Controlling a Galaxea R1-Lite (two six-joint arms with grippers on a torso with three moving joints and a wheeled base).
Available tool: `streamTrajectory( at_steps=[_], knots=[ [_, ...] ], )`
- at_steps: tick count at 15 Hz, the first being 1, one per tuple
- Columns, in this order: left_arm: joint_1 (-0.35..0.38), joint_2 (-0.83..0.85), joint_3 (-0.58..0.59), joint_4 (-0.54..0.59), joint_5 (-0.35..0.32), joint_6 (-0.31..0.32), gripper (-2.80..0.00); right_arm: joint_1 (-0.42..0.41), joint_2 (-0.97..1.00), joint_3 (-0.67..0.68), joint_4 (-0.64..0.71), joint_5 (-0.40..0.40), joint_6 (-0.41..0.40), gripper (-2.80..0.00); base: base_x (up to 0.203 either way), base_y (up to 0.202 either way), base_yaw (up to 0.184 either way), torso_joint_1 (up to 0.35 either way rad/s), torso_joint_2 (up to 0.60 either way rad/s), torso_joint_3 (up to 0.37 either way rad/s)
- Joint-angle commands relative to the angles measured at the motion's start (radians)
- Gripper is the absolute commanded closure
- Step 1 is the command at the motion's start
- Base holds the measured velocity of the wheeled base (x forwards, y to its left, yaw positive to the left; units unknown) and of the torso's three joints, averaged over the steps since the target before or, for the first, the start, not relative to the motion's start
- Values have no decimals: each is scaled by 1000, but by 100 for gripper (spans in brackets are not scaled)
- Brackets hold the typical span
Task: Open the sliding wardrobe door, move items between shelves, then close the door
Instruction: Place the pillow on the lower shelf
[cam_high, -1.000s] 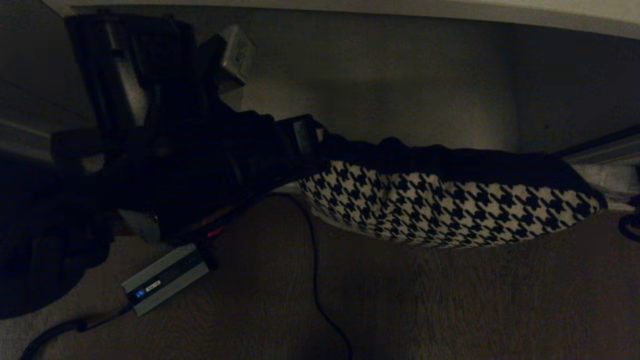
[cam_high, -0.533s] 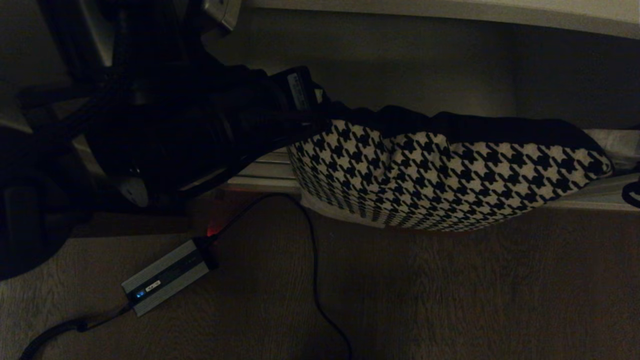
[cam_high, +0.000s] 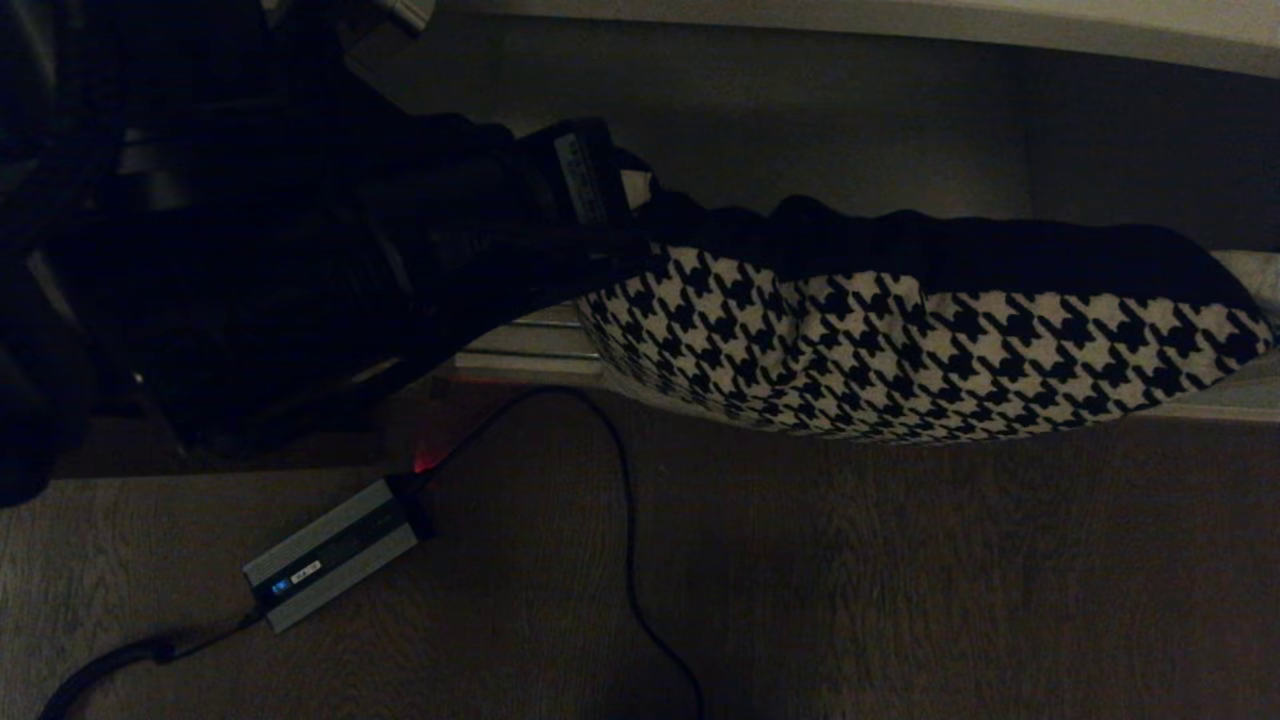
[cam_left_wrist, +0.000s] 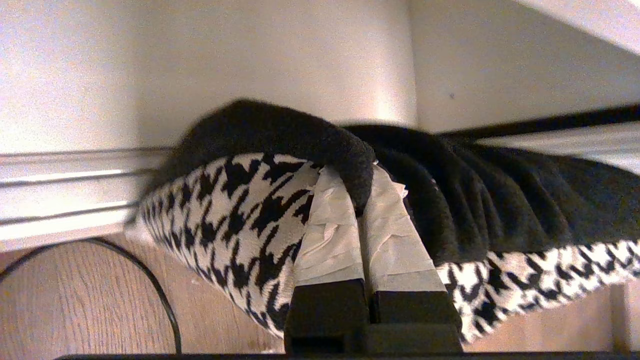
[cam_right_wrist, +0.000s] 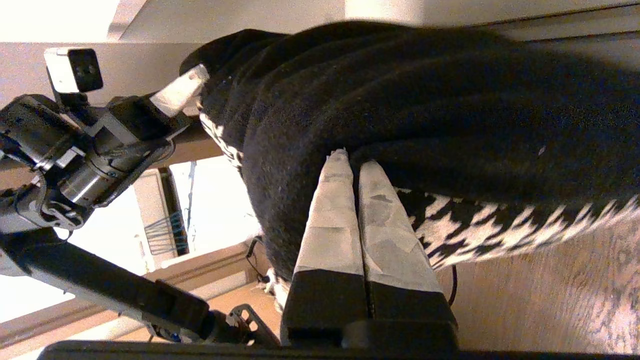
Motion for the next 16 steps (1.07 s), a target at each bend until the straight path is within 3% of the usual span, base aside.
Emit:
streamTrajectory(
  at_steps=[1, 6, 11, 16],
  knots=[
    [-11, -27, 26, -4, 2, 1, 0, 0, -19, 3, -7, 12, 4, 0, 0, 0, 0, 0, 0, 0],
    [-9, -33, 0, -9, 2, 31, 0, 0, 9, -35, -13, 35, 4, 0, 0, 0, 0, 0, 0, 0],
    [-6, -33, -35, -14, -1, 101, 0, 0, 70, -100, -53, 36, 4, 0, 0, 0, 0, 0, 0, 0],
    [29, -35, -22, -12, -4, 107, 0, 0, 124, -108, -90, 41, 5, 0, 0, 0, 0, 0, 0, 0]
  ],
)
